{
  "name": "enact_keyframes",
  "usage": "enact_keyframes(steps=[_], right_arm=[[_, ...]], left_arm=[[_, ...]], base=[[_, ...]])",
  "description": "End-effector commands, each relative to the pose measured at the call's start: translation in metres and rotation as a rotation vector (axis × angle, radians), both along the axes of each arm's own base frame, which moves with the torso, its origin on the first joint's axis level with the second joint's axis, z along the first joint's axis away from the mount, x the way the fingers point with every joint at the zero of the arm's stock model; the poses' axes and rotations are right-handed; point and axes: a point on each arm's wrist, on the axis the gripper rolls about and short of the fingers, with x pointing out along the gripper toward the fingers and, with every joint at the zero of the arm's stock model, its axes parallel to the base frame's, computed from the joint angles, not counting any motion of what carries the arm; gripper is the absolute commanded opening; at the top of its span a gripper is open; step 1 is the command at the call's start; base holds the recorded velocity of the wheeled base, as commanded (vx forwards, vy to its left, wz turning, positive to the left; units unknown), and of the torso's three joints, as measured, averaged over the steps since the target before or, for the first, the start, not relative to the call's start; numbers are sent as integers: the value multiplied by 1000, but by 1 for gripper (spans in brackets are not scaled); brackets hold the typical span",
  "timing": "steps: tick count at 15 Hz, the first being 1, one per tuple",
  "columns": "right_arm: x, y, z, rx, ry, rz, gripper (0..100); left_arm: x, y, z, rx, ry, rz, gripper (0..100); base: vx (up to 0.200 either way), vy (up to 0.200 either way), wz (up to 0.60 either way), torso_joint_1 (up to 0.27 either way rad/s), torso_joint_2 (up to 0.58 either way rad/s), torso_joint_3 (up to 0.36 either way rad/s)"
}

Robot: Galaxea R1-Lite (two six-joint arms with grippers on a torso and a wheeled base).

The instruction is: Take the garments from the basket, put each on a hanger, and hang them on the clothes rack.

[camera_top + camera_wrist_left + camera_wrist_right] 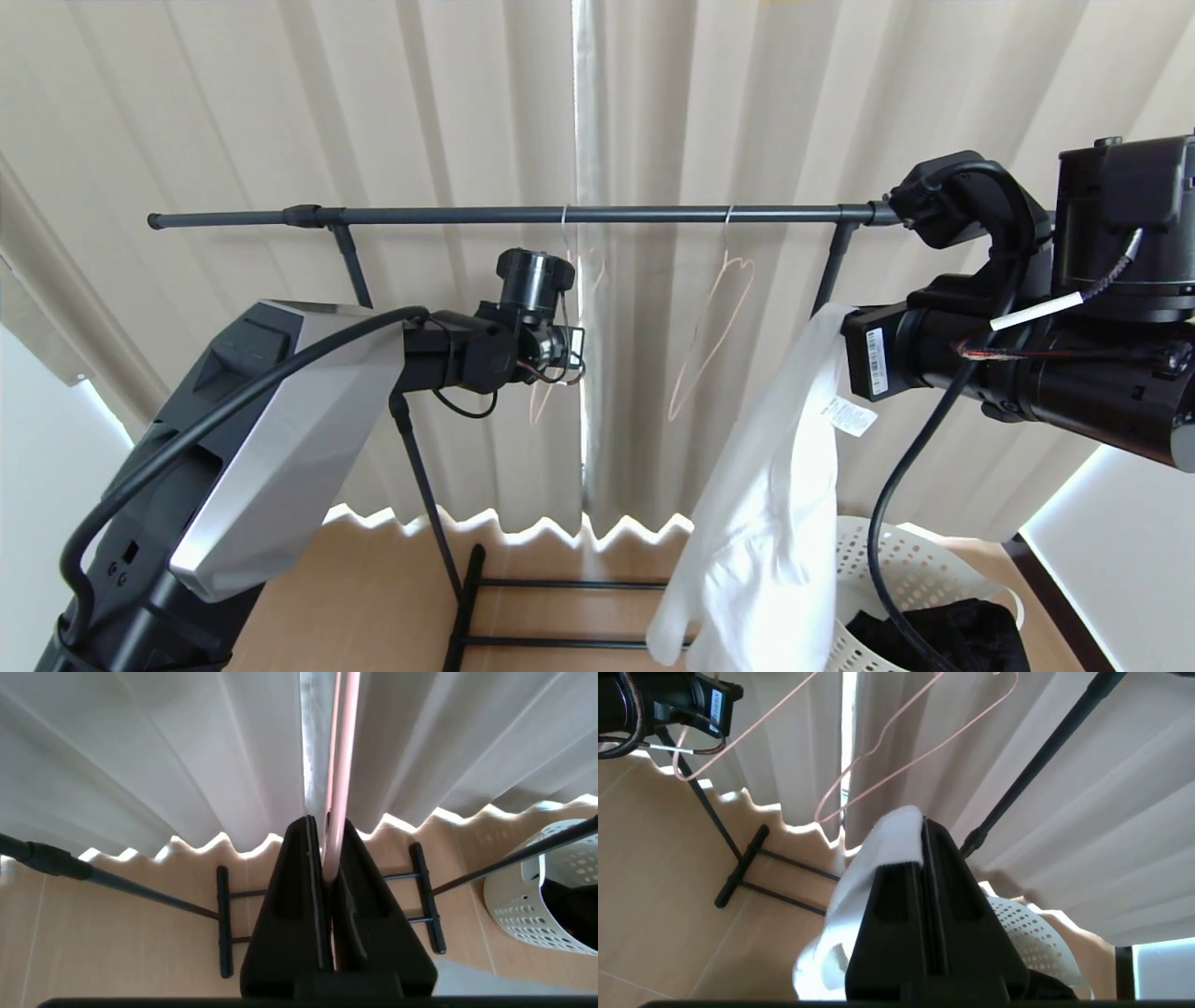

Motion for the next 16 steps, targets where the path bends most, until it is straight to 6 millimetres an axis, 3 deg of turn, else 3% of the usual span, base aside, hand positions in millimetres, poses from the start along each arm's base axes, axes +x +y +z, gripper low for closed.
enact_keyframes(steps=[1,5,8,12,16], right_arm=[[0,0,0,1,-2,1,0],[-1,-1,1,2,-3,0,0],[-1,-1,0,2,-1,-1,0],[0,-1,1,4,-4,-2,0],[-1,-1,1,5,-5,-2,0]], left_arm=[[-1,0,3,-1,-5,2,0],[-5,-1,15,-12,-24,5,0],[-17,1,46,-44,-55,6,0],[-34,0,66,-44,-74,15,0],[-45,2,63,-15,-47,32,0]], base=[[0,0,0,0,0,0],[0,0,0,0,0,0],[0,0,0,0,0,0],[0,0,0,0,0,0],[0,0,0,0,0,0]])
